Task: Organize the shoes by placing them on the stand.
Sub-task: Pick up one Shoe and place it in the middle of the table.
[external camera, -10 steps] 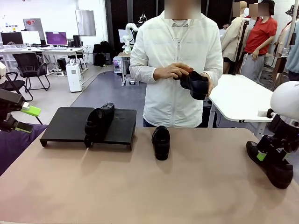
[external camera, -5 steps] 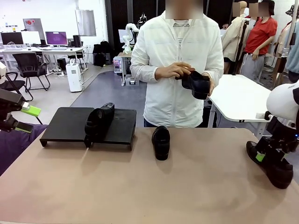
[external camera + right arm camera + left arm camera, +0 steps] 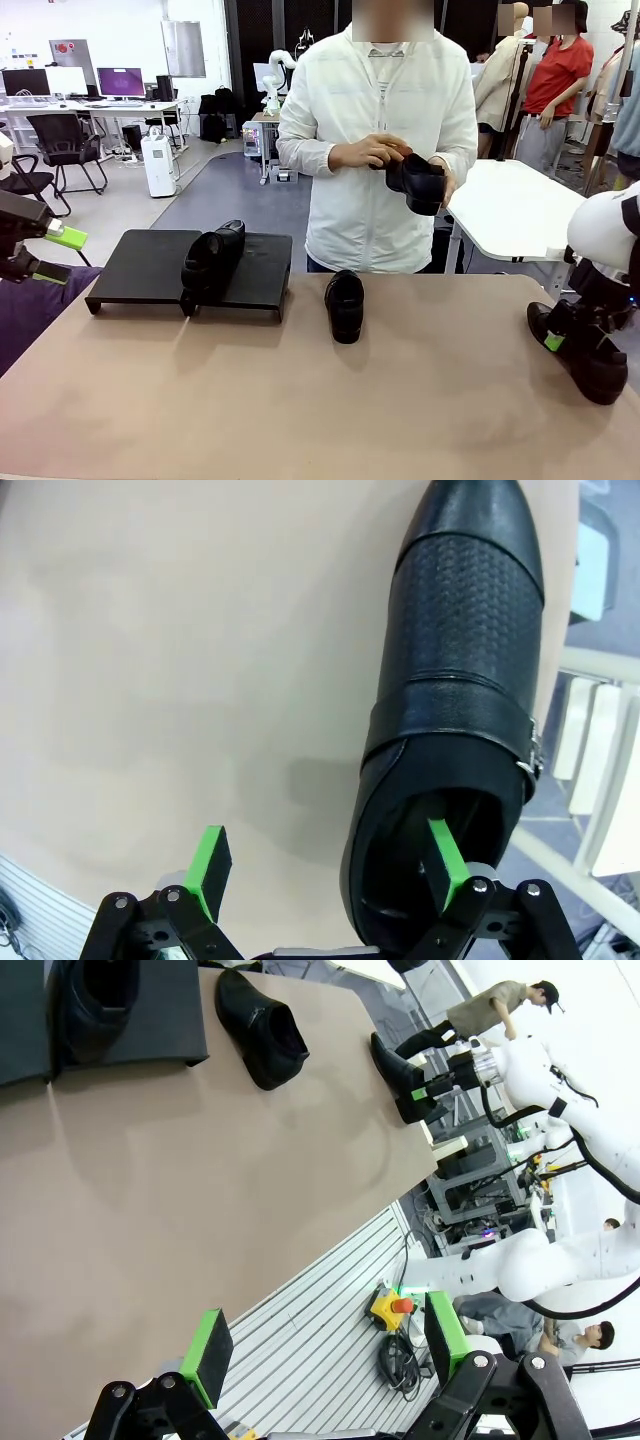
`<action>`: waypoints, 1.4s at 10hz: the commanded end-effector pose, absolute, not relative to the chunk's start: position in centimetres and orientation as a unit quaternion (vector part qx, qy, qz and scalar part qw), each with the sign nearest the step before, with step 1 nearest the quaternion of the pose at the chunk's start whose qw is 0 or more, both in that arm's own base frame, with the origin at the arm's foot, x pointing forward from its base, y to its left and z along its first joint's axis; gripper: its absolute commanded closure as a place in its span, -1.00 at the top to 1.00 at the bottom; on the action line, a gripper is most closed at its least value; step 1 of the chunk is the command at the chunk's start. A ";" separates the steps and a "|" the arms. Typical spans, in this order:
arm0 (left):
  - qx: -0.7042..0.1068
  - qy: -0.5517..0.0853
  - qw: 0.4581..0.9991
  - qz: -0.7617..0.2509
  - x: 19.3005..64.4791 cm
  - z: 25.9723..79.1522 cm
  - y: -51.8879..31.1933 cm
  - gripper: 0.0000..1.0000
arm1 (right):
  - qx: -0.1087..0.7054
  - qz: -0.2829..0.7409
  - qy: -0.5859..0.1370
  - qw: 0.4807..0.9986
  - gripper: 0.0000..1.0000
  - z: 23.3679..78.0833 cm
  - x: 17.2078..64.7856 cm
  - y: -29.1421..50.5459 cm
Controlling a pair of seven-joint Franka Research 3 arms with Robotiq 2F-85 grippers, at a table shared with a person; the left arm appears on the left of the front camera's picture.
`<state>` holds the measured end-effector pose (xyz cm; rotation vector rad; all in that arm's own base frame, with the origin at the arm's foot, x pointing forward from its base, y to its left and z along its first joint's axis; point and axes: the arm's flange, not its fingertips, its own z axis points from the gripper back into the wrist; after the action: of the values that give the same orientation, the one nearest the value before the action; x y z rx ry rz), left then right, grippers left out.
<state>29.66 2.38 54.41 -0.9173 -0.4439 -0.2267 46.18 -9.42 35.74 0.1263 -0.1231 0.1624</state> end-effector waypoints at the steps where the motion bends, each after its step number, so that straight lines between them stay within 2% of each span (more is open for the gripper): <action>1: -0.440 -0.214 0.864 -0.118 29.6 54.4 2.6 1.00 | 0.081 0.089 -0.091 0.989 1.00 34.9 46.1 -9.4; 2: -0.440 -0.214 0.864 -0.118 29.6 54.4 2.6 1.00 | 0.076 0.087 -0.085 0.990 -0.19 35.0 46.3 -9.5; 3: -0.440 -0.214 0.864 -0.118 29.6 54.4 2.6 1.00 | 0.077 0.090 -0.079 0.990 -1.00 35.0 46.2 -9.5; 9: -0.440 -0.214 0.864 -0.118 29.6 54.4 2.6 1.00 | 0.076 0.075 -0.074 0.992 -1.00 33.8 46.5 -10.3; 14: -0.440 -0.214 0.864 -0.118 29.6 54.4 2.6 1.00 | 0.086 0.051 -0.093 0.991 -1.00 35.3 45.8 -12.1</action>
<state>29.66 2.37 54.41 -0.9174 -0.4438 -0.2272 45.88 -11.48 34.67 0.1461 -0.1459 0.0975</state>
